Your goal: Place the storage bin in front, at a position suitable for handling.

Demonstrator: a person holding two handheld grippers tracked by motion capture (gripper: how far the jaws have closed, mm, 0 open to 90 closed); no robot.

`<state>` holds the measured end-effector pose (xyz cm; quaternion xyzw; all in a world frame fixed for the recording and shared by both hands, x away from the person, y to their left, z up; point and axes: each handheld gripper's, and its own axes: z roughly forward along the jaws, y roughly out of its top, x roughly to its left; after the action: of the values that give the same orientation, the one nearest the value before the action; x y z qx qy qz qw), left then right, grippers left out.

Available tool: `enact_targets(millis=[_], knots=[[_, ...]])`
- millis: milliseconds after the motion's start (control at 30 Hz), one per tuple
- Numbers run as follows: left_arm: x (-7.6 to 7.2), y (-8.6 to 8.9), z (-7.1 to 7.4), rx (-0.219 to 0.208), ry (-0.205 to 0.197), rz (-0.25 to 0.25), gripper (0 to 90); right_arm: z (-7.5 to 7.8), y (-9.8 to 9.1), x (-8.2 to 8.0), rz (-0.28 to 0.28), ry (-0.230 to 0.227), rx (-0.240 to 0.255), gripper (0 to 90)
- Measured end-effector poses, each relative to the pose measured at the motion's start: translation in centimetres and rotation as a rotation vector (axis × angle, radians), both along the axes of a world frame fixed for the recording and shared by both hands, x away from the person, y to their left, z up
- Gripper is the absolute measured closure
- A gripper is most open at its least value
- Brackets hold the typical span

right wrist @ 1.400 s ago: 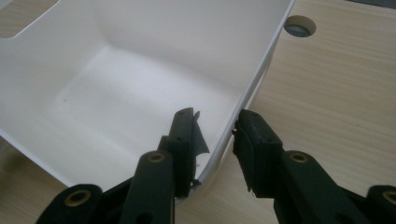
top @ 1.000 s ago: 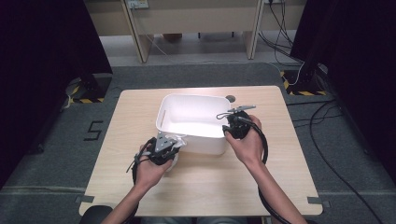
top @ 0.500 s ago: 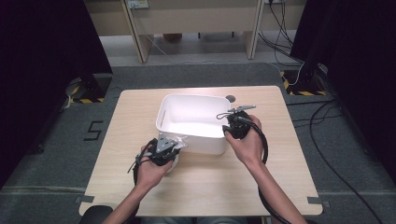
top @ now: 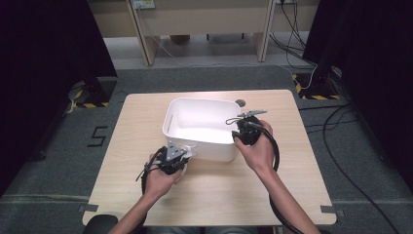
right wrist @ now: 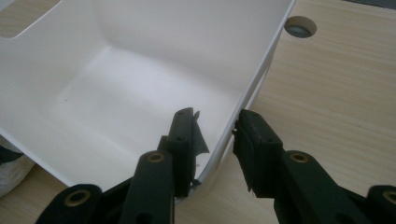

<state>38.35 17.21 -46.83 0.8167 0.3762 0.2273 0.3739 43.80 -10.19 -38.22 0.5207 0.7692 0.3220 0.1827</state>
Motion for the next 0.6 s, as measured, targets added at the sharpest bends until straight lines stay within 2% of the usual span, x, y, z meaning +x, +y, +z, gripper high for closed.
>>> enact_targets(millis=[600], knots=[[0.26,-0.14,-0.98,0.010,0.027,0.000,79.5,0.01,0.05,-0.04,0.000,0.001,-0.002,68.2]])
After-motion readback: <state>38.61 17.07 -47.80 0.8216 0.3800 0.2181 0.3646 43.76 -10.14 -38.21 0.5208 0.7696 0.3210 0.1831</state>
